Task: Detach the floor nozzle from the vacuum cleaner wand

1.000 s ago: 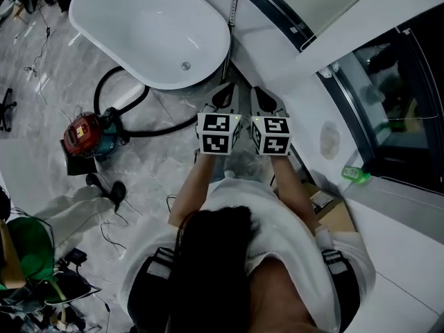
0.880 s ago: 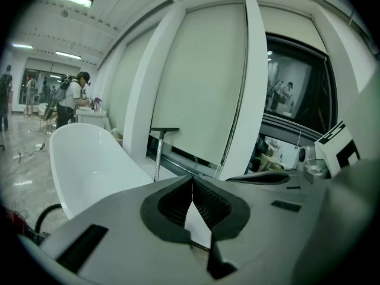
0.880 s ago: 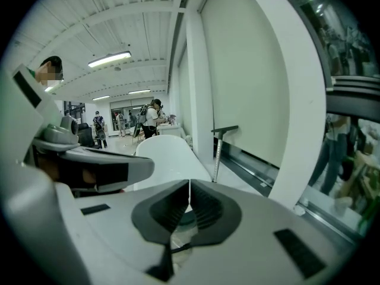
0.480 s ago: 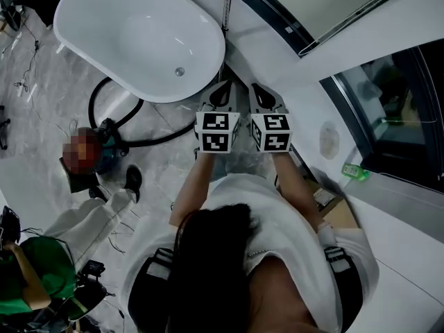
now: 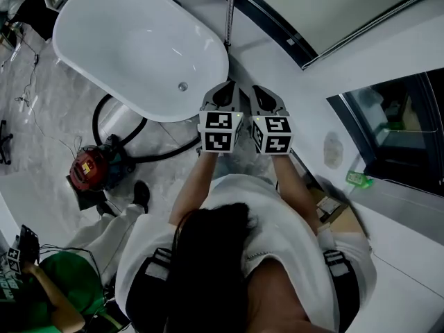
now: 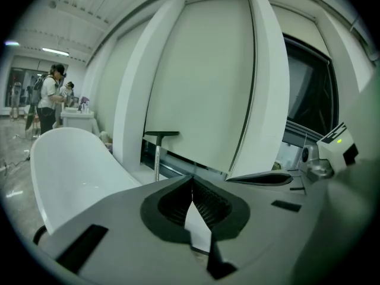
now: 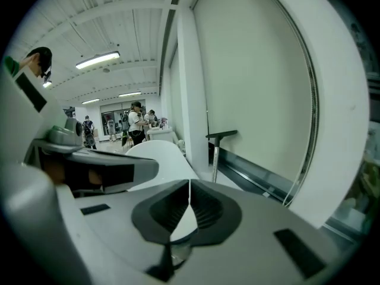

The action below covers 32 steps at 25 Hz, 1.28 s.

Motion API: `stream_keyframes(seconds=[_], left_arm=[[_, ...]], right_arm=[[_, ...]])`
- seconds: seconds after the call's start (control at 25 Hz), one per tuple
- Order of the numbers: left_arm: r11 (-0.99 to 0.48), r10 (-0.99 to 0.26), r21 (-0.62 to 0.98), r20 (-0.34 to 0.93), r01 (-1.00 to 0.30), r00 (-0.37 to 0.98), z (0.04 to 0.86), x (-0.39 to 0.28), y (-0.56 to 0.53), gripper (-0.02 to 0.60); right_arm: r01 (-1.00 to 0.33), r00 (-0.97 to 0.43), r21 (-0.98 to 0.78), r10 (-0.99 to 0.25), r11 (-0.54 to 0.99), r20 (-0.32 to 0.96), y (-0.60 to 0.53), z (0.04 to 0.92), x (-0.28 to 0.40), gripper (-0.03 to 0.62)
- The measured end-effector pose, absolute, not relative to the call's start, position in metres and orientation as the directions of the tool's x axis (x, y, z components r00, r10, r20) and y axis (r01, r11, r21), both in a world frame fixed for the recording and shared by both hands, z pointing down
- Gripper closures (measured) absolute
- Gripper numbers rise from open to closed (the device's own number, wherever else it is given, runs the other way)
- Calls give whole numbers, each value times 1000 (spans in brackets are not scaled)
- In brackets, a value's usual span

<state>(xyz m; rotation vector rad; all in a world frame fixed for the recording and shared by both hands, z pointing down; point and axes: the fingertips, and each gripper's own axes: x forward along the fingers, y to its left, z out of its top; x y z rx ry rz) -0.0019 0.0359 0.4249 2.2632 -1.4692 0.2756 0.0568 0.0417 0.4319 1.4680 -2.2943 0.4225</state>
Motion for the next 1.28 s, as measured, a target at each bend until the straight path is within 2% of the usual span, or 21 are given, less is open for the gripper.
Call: stream_keyframes(seconds=[0.6, 0.96, 1.28], left_arm=[[-431, -801, 247, 337, -868, 494, 409, -7, 1, 577], [-415, -812, 252, 332, -874, 481, 406, -8, -12, 577], [-352, -843, 236, 342, -906, 416, 410, -28, -35, 577]], right_arm=[[-943, -307, -32, -831, 330, 465, 18, 425, 61, 577], [-942, -309, -20, -842, 336, 443, -1, 416, 64, 577], [-925, -356, -35, -829, 379, 432, -33, 423, 51, 577]])
